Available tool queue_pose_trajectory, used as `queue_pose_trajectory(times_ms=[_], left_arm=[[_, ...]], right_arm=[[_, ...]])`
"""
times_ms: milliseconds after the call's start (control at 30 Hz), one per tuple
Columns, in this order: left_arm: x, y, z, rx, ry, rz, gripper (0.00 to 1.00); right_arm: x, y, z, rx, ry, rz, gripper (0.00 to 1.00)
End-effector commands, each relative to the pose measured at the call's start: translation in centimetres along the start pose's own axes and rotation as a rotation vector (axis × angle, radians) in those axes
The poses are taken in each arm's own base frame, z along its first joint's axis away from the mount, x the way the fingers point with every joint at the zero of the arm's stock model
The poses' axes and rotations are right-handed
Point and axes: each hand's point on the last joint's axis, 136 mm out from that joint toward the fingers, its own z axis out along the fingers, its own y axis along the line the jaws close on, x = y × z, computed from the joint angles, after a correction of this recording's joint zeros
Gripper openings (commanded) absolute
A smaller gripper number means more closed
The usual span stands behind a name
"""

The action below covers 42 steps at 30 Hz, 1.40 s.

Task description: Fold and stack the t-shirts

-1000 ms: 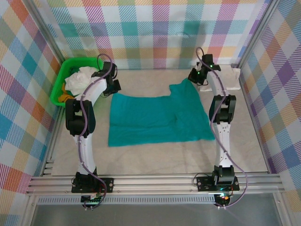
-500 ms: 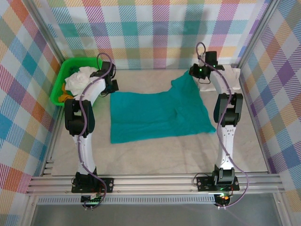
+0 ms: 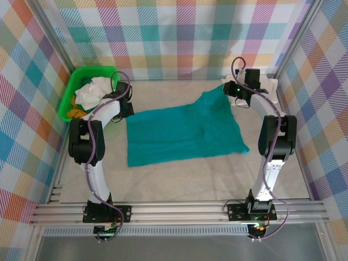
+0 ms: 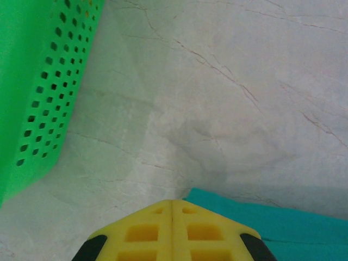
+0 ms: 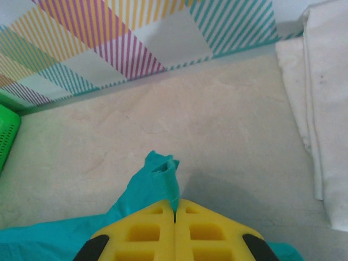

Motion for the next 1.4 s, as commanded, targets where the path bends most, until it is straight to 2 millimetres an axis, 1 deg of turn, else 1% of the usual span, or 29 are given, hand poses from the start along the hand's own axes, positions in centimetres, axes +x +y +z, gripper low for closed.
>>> queue_pose_trajectory(times_ms=[0,67,167,300,400,500,667,800,933,1033,1100,1233,1367], left_arm=[[-2.1,1.4,-3.1,-0.014,-0.112,-0.033,0.00],[-1.6,1.7,-3.4,-0.013,-0.116,-0.039,0.00],[-0.2,2.7,-3.3,-0.052,-0.099,-0.038,0.00],[1.9,3.2,-2.9,-0.062,-0.062,-0.041,0.00],[2.9,3.5,-2.6,-0.071,-0.036,-0.034,0.00],[3.2,3.4,-2.8,-0.063,-0.029,-0.041,0.00],[3.4,3.3,-4.3,-0.035,-0.039,-0.052,0.00],[4.7,3.8,-4.8,-0.047,-0.028,-0.051,0.00],[6.4,4.2,-4.7,-0.053,0.001,-0.049,0.00],[7.7,4.3,-4.0,-0.058,0.038,-0.048,0.00],[8.5,4.1,-3.3,-0.057,0.065,-0.043,0.00],[9.4,3.7,-2.6,-0.054,0.094,-0.037,0.00],[9.9,3.4,-2.5,-0.052,0.102,-0.034,0.00]], right_arm=[[-1.7,1.1,-2.2,-0.043,-0.081,-0.024,0.00],[-1.3,0.9,-2.7,-0.033,-0.082,-0.017,0.00],[-0.2,0.4,-3.0,-0.020,-0.073,0.004,0.00],[1.4,-0.6,-3.9,0.004,-0.079,0.051,0.00],[1.9,-0.6,-4.2,0.002,-0.081,0.065,0.00],[2.0,-0.5,-4.8,0.007,-0.094,0.072,0.00],[2.0,-0.5,-6.3,0.024,-0.118,0.091,0.00],[2.9,-1.1,-7.2,0.056,-0.124,0.110,0.00],[3.9,-1.6,-7.7,0.081,-0.118,0.135,0.00],[4.7,-2.0,-7.9,0.095,-0.113,0.151,0.00],[5.4,-2.5,-7.5,0.109,-0.096,0.158,0.00],[6.5,-3.2,-7.0,0.123,-0.067,0.181,0.00],[7.5,-4.1,-7.0,0.158,-0.062,0.224,0.00]])
